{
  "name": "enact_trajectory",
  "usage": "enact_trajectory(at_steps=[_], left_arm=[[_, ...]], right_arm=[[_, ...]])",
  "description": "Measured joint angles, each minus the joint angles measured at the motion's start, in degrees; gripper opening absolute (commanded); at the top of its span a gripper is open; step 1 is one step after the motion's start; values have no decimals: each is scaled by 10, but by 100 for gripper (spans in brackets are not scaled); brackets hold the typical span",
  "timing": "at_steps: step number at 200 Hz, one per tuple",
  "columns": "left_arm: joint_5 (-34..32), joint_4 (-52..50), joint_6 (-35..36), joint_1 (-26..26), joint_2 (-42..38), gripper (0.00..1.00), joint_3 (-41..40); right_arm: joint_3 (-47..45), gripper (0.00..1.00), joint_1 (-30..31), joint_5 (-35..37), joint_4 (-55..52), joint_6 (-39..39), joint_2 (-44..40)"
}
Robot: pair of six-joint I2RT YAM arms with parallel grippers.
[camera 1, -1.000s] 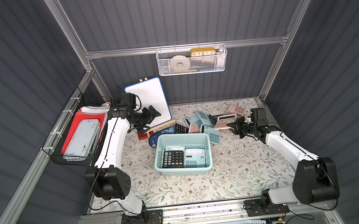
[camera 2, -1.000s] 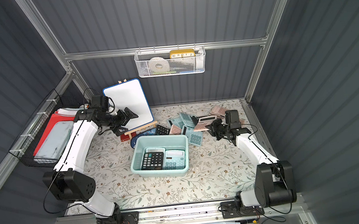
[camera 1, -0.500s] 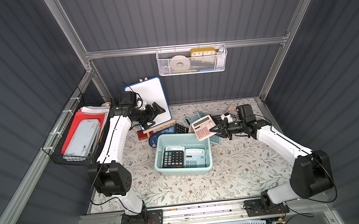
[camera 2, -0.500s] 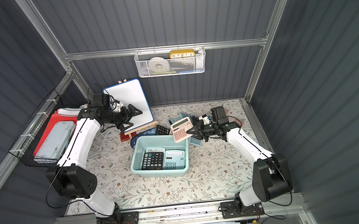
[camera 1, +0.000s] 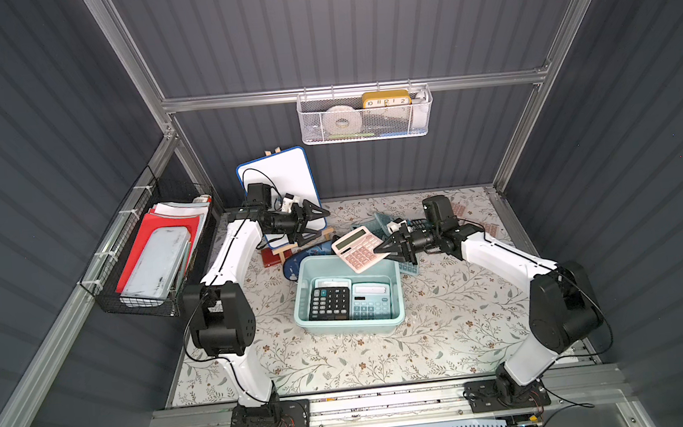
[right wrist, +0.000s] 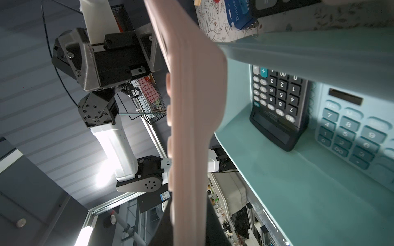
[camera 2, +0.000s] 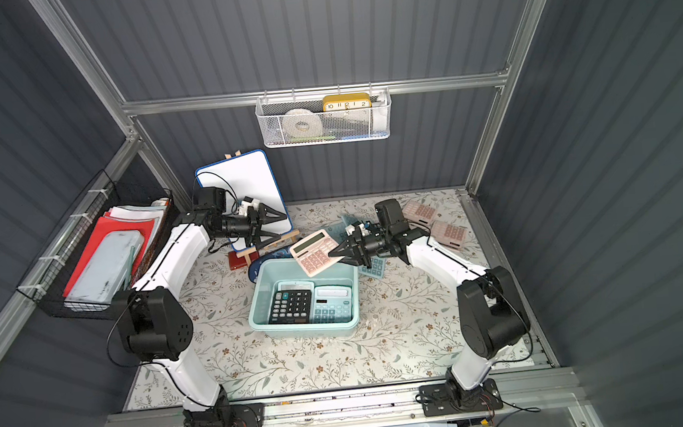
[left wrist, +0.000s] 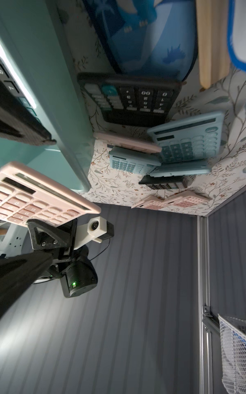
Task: Put the calculator in the storage box
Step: Place the calculator in the storage box.
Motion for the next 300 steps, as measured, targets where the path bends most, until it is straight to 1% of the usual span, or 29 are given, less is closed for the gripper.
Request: enact_trajectory(at_steps=[10, 28, 67, 81, 94, 98, 104, 127, 136, 154, 191, 217, 231, 249, 273, 300], left_arm=[[10, 2, 0, -5, 0, 77, -5], [14, -4, 6, -18, 0, 69, -7], [-1, -36, 35, -53, 0, 56, -7], [-7, -54, 48, -63, 0, 53, -6], [-12, -69, 57, -68, 0, 52, -5], [-15, -72, 60, -68, 0, 52, -4], [-19, -77, 63, -68, 0, 55, -2], [-35, -100, 83, -68, 0, 76, 14], [-47, -110, 86, -68, 0, 81, 25], [-81, -132, 97, -68, 0, 85, 51], [-146, -160, 106, -65, 4, 85, 87], [-158, -170, 111, -64, 16, 78, 92], [-147, -169, 112, -64, 21, 74, 89], [-117, -167, 107, -64, 21, 68, 74], [-69, -157, 94, -64, 21, 53, 47], [-32, -145, 83, -64, 21, 36, 24]], right_arm=[[3, 0, 3, -5, 9, 9, 8], [8, 0, 9, -15, 27, 28, 21], [14, 0, 22, -31, 71, 77, 46], [14, 0, 25, -34, 87, 93, 50], [14, 0, 28, -36, 97, 106, 53], [14, 0, 28, -37, 98, 109, 53], [14, 0, 28, -38, 100, 113, 54], [14, 0, 30, -38, 103, 123, 56], [14, 0, 30, -38, 101, 124, 56], [14, 0, 30, -38, 91, 114, 55], [14, 0, 30, -48, 51, 67, 41], [14, 0, 30, -56, 31, 45, 24], [14, 0, 30, -59, 27, 38, 20], [15, 0, 30, -60, 22, 33, 19], [17, 0, 30, -63, 16, 30, 20], [23, 0, 30, -68, 17, 31, 20]])
